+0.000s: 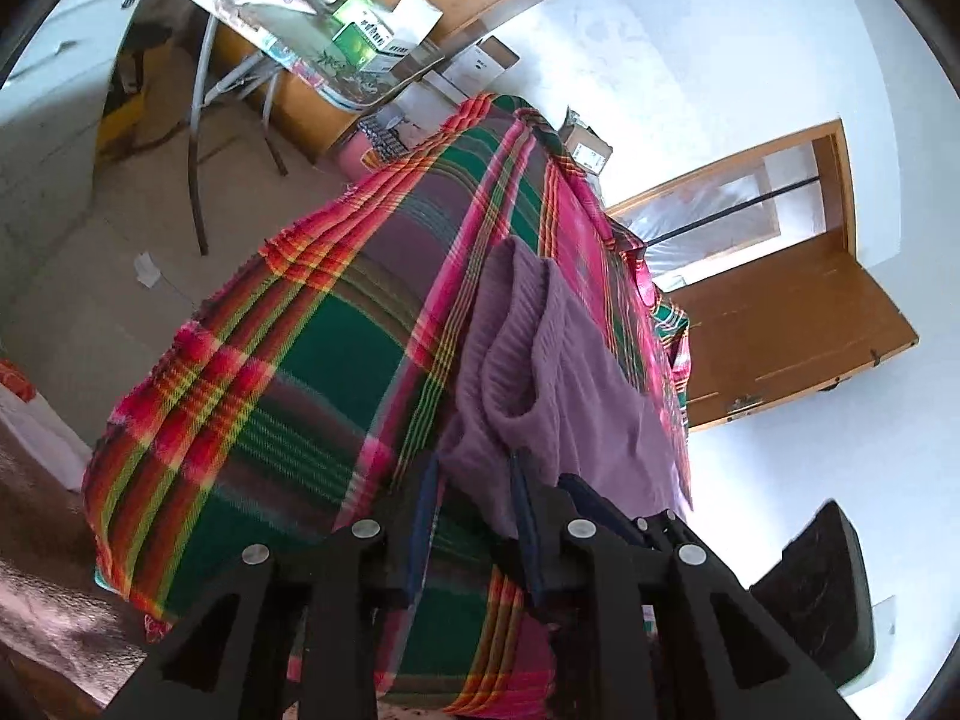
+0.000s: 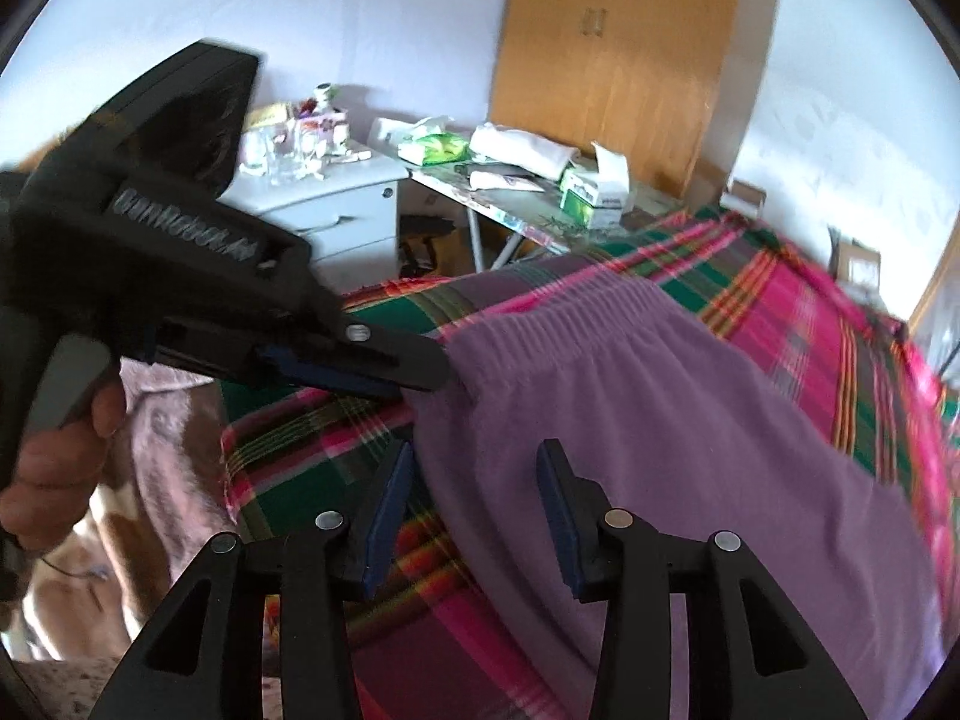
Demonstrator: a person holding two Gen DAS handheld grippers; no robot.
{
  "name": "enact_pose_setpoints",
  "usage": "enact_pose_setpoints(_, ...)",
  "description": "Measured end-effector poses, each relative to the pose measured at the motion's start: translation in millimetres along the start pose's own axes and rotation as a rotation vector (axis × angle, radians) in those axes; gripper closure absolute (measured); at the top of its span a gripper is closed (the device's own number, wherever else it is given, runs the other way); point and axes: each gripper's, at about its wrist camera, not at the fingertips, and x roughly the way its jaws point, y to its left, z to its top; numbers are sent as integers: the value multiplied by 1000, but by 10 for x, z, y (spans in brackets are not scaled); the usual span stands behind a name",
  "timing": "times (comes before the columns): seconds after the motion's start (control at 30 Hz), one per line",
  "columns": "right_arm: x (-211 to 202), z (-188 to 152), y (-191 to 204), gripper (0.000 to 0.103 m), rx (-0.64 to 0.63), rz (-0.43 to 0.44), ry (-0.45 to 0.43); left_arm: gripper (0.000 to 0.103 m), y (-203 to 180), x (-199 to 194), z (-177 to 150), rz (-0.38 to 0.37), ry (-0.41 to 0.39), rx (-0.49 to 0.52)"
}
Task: Fold clothes
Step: 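Grasp the purple fabric edge with the left gripper while the right gripper grasps beside it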
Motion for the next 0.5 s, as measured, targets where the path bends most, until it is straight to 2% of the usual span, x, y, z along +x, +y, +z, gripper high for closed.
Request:
enact_pose_setpoints(0.2,136,75,176,58,-88,-102,-1,75,66,45,100,-68,21,-54)
enact_pose_setpoints(0.33,197,108,129,58,-49,-109,2,70,114,75,186,-119,30,-98)
enact_pose_setpoints(0.4,216,111,97,61,-30,-104,1,69,122,109,240,-126,46,-109)
enact_pose_setpoints(0.5,205,103,65,73,-22,-98,-9,68,122,163,314,-137,76,-122)
